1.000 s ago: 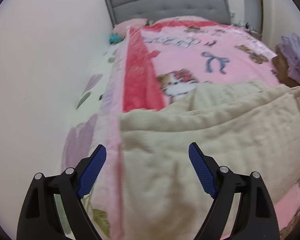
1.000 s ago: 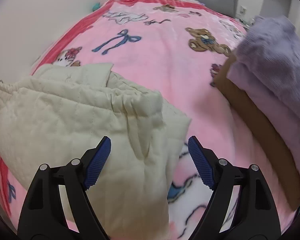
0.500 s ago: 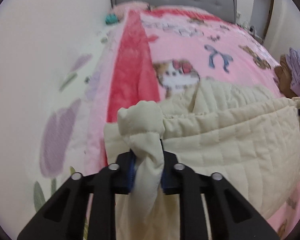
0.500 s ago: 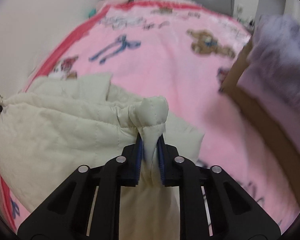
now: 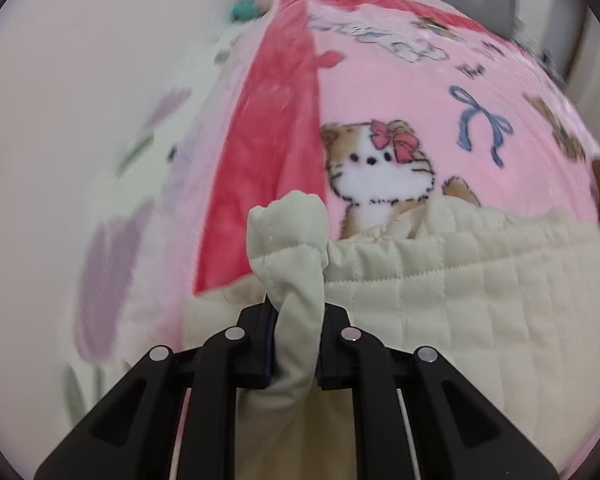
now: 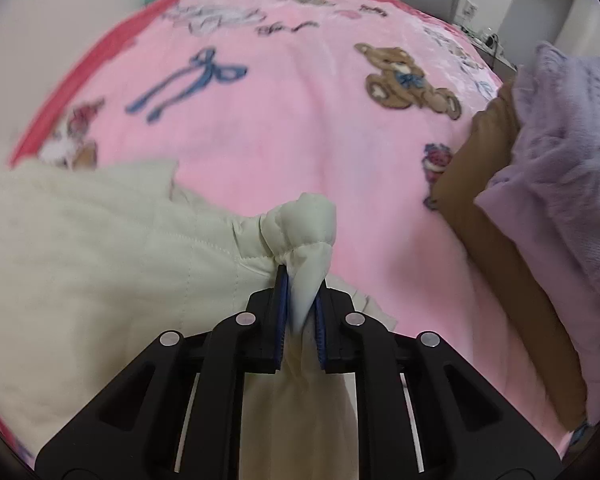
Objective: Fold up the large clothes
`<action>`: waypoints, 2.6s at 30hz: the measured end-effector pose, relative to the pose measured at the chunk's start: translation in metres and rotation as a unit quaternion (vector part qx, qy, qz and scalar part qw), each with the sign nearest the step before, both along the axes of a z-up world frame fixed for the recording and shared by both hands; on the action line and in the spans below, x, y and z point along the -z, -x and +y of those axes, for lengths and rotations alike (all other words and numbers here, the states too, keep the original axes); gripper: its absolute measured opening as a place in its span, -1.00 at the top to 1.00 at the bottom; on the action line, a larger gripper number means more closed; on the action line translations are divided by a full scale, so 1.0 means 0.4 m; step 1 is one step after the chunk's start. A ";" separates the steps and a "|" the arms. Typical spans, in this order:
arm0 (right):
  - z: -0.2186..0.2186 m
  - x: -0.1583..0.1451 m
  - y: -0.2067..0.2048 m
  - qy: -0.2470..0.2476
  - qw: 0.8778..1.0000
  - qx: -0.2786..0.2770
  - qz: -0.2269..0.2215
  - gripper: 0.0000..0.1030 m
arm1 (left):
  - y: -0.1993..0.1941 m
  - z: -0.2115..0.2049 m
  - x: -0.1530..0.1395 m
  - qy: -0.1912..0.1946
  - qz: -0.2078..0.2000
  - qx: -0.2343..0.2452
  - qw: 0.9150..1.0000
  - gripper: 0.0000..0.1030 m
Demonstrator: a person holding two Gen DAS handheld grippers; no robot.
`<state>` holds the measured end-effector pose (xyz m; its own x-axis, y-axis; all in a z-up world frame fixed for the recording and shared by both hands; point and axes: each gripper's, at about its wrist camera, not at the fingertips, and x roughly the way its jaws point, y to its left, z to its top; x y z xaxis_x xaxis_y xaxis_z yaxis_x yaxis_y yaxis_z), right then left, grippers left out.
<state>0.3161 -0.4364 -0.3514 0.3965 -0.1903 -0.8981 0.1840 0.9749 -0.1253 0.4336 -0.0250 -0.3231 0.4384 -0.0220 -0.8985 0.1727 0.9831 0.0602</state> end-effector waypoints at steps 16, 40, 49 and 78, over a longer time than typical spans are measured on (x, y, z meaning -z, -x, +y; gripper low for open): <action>0.004 0.123 0.004 -0.034 0.999 0.010 0.017 0.56 | 0.008 -0.047 0.110 -0.046 0.007 0.035 0.998 0.62; 0.127 -0.156 0.239 -0.139 0.965 -0.049 -0.217 -0.39 | 0.339 -0.028 -0.109 -0.057 -0.253 0.042 0.965 -0.56; 0.298 -0.041 0.231 -0.041 0.984 -0.115 -0.132 -0.53 | 0.372 -0.071 0.029 -0.040 -0.159 0.084 0.983 -0.57; 0.224 -0.054 0.257 -0.133 0.977 -0.051 -0.161 -0.84 | 0.234 0.169 -0.061 0.090 -0.107 0.077 0.987 -0.70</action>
<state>0.2132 -0.3468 -0.3299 0.6719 0.0877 -0.7354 0.0727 0.9804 0.1834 0.3400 0.0428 -0.2986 0.5974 -0.2538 -0.7607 0.3223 0.9446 -0.0621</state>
